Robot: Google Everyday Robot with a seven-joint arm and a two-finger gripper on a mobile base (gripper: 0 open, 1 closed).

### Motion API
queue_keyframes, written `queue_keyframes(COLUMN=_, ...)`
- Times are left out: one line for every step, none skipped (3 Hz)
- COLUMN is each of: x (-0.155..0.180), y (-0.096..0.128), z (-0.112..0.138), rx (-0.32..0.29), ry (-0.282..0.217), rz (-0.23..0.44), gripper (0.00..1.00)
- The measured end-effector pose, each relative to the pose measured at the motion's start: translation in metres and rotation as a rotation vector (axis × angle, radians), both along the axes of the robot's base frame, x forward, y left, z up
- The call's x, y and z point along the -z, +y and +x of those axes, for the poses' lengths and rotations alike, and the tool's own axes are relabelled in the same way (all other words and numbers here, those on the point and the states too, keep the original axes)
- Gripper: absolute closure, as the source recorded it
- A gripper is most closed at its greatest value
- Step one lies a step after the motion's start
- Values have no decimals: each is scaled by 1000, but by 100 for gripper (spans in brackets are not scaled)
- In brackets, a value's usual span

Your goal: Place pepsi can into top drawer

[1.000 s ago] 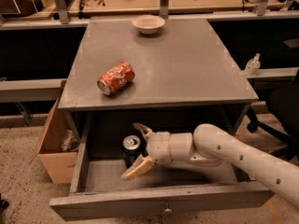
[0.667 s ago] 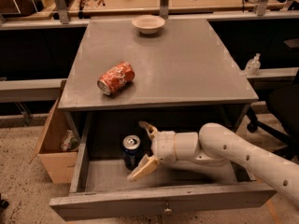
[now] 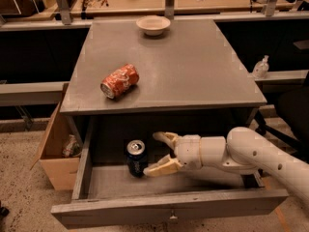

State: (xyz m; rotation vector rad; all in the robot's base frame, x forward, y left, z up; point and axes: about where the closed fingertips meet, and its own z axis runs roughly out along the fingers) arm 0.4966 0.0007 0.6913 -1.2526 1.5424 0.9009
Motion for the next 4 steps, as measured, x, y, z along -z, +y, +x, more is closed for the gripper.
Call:
queue_keyframes(x=-10, y=-28, z=-3, rx=32, ry=19, rz=-9, gripper=44)
queue_keyframes(x=-32, y=-54, z=-11, rx=47, ry=45, rz=11, gripper=68)
queue_keyframes(x=-59, y=-68, z=-16, rx=19, ry=73, rz=71, gripper=90)
queue_keyframes(x=-96, y=-78, z=-14, rx=17, ry=70, rz=160, gripper=100)
